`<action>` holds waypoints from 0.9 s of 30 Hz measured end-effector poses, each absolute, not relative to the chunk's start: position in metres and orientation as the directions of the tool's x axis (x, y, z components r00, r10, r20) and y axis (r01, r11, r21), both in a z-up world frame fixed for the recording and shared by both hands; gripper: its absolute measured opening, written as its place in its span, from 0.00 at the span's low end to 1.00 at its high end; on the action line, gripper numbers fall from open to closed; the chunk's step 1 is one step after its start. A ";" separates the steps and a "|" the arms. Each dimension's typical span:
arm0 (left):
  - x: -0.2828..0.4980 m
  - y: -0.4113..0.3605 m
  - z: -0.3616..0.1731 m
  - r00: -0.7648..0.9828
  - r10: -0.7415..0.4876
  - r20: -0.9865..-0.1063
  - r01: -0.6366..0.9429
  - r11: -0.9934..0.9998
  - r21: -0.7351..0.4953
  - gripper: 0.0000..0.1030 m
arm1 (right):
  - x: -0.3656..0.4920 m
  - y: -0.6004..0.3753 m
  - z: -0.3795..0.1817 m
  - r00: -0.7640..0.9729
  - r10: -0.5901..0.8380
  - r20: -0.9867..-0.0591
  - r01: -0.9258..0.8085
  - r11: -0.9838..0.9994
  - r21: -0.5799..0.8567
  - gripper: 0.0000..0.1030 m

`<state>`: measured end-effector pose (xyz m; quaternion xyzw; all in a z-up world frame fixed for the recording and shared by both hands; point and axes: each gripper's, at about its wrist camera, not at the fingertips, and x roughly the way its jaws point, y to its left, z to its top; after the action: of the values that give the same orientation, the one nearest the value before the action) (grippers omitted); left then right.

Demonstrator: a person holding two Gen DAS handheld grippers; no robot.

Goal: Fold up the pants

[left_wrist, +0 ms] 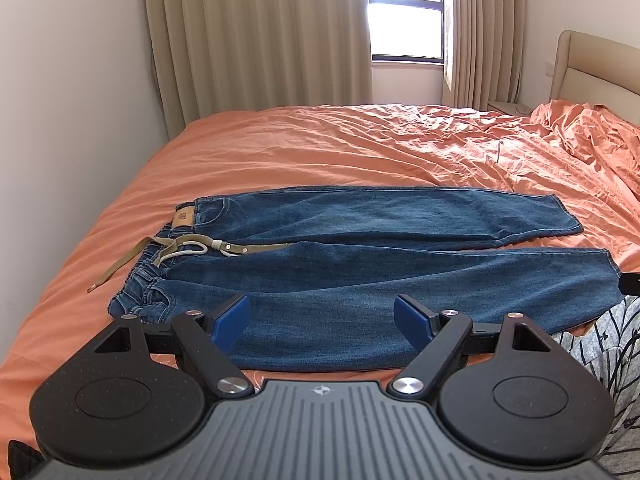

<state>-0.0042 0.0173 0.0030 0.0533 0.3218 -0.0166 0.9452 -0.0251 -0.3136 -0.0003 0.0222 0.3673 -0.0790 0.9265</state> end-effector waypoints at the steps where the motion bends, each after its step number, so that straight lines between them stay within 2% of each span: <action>1: -0.005 0.018 0.003 0.793 0.003 -0.609 0.065 0.994 0.089 0.93 | -0.025 -0.313 0.000 0.717 -0.130 -0.684 0.163 0.986 -0.017 0.79; 27: -0.004 0.016 0.004 0.792 0.002 -0.611 0.064 0.994 0.087 0.93 | -0.028 -0.318 0.000 0.720 -0.130 -0.682 0.170 0.985 -0.008 0.79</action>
<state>-0.0043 0.0161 0.0038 0.0516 0.3224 -0.0164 0.9451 -0.0280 -0.3177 0.0003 0.0278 0.3656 -0.0809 0.9268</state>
